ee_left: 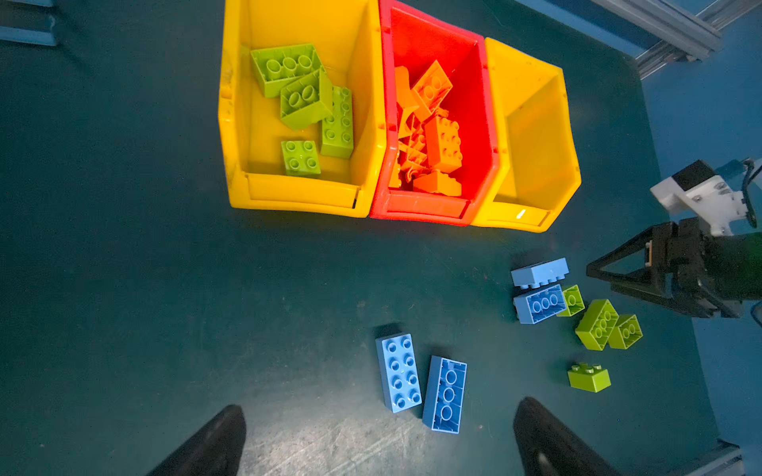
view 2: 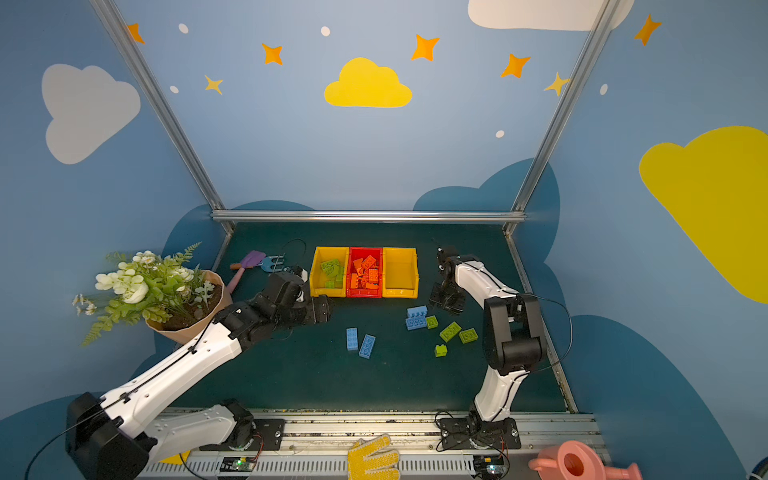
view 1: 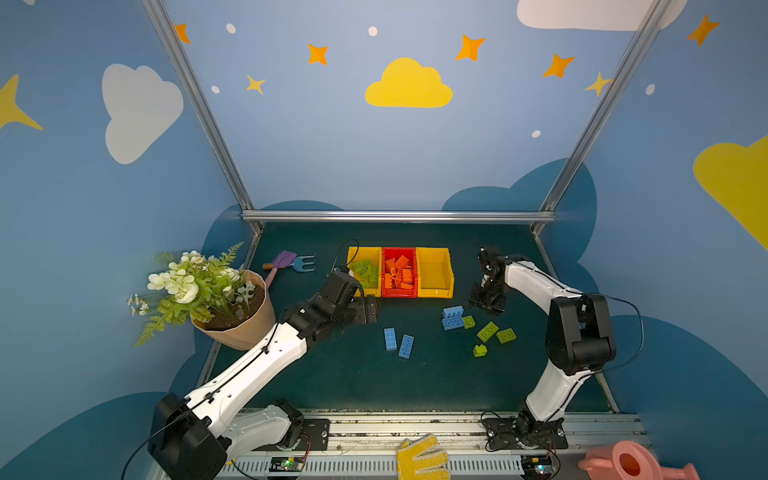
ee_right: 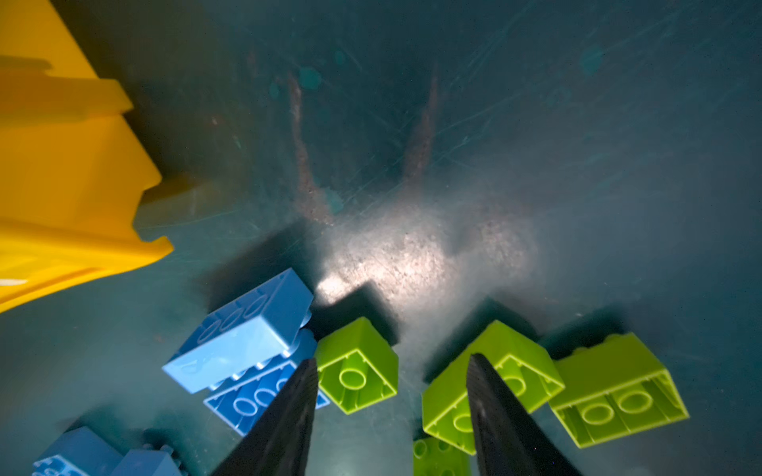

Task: Sort the legos into containers by color
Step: 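Close the right gripper on a small green 2x2 brick and lift it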

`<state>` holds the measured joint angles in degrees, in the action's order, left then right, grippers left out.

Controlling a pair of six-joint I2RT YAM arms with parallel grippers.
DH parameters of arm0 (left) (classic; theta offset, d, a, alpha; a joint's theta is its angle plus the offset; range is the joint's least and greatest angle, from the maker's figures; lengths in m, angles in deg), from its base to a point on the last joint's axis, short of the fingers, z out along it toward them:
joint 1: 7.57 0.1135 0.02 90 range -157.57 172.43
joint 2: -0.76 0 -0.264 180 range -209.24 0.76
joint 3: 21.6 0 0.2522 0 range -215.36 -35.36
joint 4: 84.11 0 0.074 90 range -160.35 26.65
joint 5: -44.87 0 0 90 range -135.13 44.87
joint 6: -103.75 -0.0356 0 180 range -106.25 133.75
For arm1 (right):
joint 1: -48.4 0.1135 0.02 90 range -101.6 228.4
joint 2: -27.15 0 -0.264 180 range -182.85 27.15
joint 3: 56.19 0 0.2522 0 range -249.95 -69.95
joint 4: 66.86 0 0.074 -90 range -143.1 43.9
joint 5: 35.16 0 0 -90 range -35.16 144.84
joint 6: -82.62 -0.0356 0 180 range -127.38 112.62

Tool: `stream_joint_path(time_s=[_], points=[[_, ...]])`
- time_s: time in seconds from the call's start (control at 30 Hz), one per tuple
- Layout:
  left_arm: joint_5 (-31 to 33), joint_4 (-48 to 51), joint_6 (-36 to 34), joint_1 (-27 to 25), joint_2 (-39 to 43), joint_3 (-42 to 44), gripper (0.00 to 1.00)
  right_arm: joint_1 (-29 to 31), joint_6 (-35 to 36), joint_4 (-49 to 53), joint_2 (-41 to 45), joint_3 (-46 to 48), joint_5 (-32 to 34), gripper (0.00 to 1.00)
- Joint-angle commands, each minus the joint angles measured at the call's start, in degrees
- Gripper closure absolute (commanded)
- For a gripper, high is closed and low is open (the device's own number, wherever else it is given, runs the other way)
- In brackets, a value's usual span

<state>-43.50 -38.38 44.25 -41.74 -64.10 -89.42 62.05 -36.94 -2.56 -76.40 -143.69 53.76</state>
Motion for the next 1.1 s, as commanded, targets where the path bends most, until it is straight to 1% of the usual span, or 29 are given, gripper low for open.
stream_joint_path(time_s=[0.0,0.13,0.27,0.4,0.6,0.83,1.07], points=[[2.4,1.6,-0.6,0.0,1.7,1.4,0.00,0.5,-0.2,0.0,-1.1,-1.4,0.1,0.44],[3.1,1.0,-2.5,0.0,2.9,2.7,0.00,1.6,-1.0,0.6,-3.3,-1.9,1.0,0.43],[3.2,1.4,-4.1,0.2,3.4,2.6,0.00,3.4,-2.1,-0.5,-3.2,-0.4,0.9,0.42],[1.9,1.3,-5.9,0.7,3.1,2.2,0.00,5.6,-3.6,-1.8,-3.1,1.1,1.1,0.34],[2.2,1.8,-6.6,1.1,2.4,1.6,0.00,8.3,-5.8,-1.9,-4.2,1.8,1.7,0.32],[2.0,1.2,-6.8,1.6,3.4,3.5,0.00,9.4,-6.5,-2.5,-4.7,3.6,2.1,0.35],[2.0,1.8,-6.5,1.7,3.8,3.5,0.00,9.2,-5.7,-1.9,-5.0,3.5,3.7,0.42]])
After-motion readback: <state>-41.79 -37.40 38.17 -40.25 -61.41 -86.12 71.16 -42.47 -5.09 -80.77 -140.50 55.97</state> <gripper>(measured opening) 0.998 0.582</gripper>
